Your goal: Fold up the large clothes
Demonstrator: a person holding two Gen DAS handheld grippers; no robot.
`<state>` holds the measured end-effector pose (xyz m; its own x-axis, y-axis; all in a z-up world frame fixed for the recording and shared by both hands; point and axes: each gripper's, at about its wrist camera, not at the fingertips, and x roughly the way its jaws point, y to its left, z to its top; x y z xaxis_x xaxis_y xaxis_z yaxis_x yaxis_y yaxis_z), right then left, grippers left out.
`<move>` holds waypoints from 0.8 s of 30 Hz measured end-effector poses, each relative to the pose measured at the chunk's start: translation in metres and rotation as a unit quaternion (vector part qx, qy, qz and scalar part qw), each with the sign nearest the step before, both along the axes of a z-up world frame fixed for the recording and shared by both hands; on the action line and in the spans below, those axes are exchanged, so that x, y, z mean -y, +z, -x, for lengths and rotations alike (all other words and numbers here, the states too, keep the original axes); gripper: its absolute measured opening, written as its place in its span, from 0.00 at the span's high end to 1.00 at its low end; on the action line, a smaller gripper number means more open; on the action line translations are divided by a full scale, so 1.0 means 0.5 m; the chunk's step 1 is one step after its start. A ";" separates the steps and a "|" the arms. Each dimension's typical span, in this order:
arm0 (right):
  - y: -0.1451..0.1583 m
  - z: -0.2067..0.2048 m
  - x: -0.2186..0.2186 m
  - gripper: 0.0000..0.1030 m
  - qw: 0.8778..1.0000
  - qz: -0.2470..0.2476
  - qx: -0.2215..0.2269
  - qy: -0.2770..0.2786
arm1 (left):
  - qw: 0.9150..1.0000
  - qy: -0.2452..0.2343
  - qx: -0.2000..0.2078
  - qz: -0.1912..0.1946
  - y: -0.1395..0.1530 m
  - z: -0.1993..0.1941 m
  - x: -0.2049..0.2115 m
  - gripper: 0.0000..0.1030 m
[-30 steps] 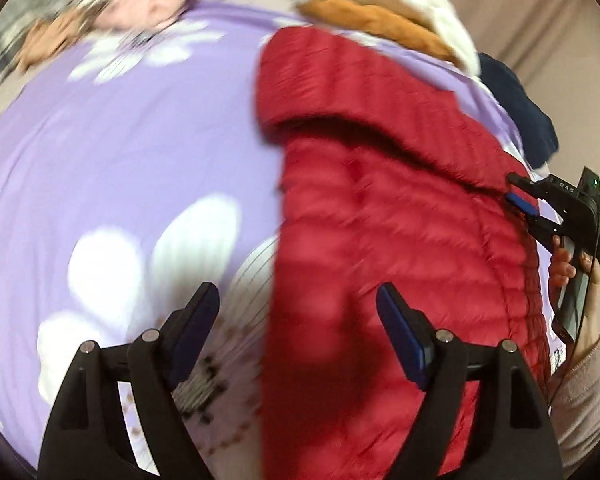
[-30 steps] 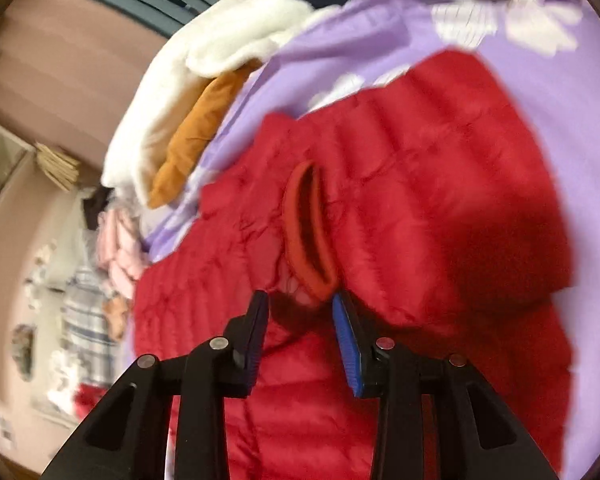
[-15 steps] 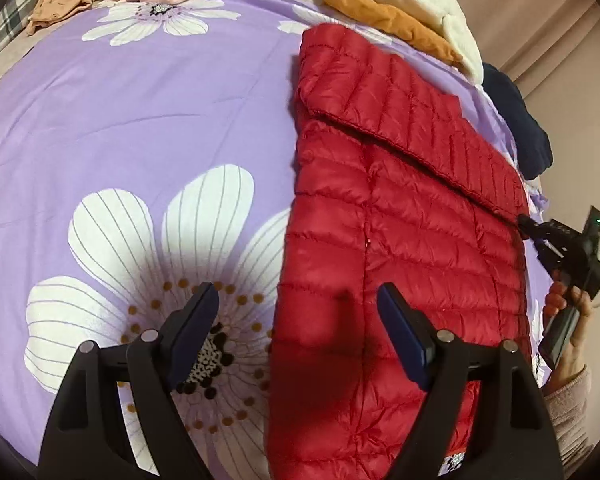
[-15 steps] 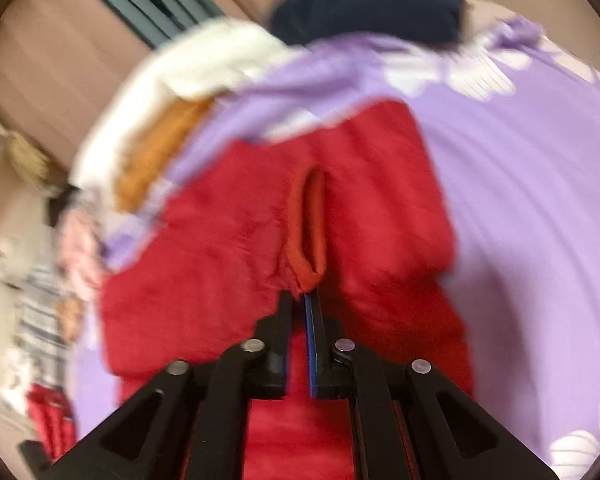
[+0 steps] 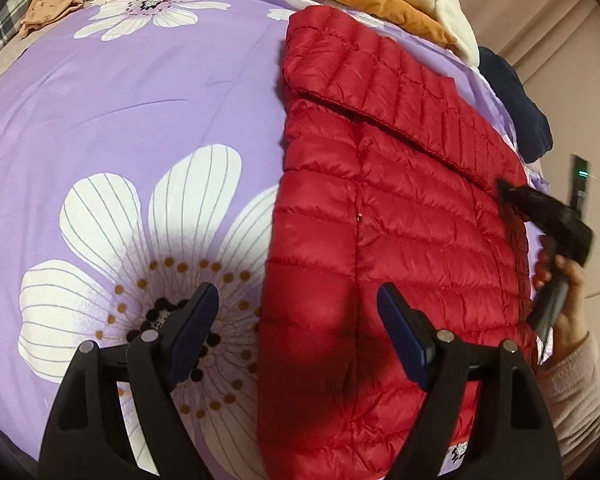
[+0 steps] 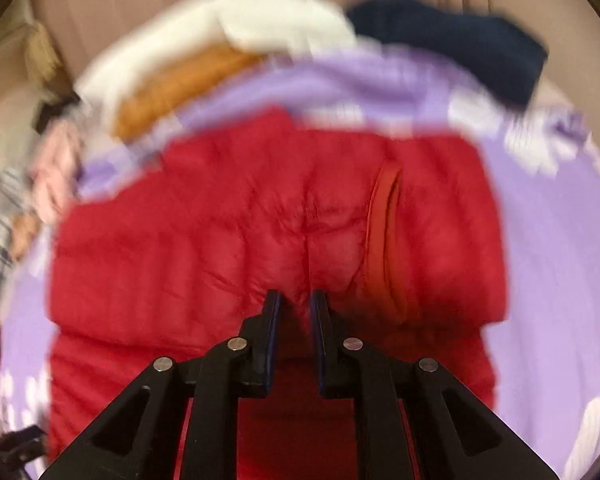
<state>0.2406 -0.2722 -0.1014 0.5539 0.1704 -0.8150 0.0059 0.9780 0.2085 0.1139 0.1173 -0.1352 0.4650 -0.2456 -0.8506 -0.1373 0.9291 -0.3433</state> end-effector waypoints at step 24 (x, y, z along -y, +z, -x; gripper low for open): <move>-0.006 0.373 0.228 0.48 0.984 -0.151 -0.050 -0.075 | 0.984 0.018 -0.025 0.173 -0.042 0.087 -0.027 0.13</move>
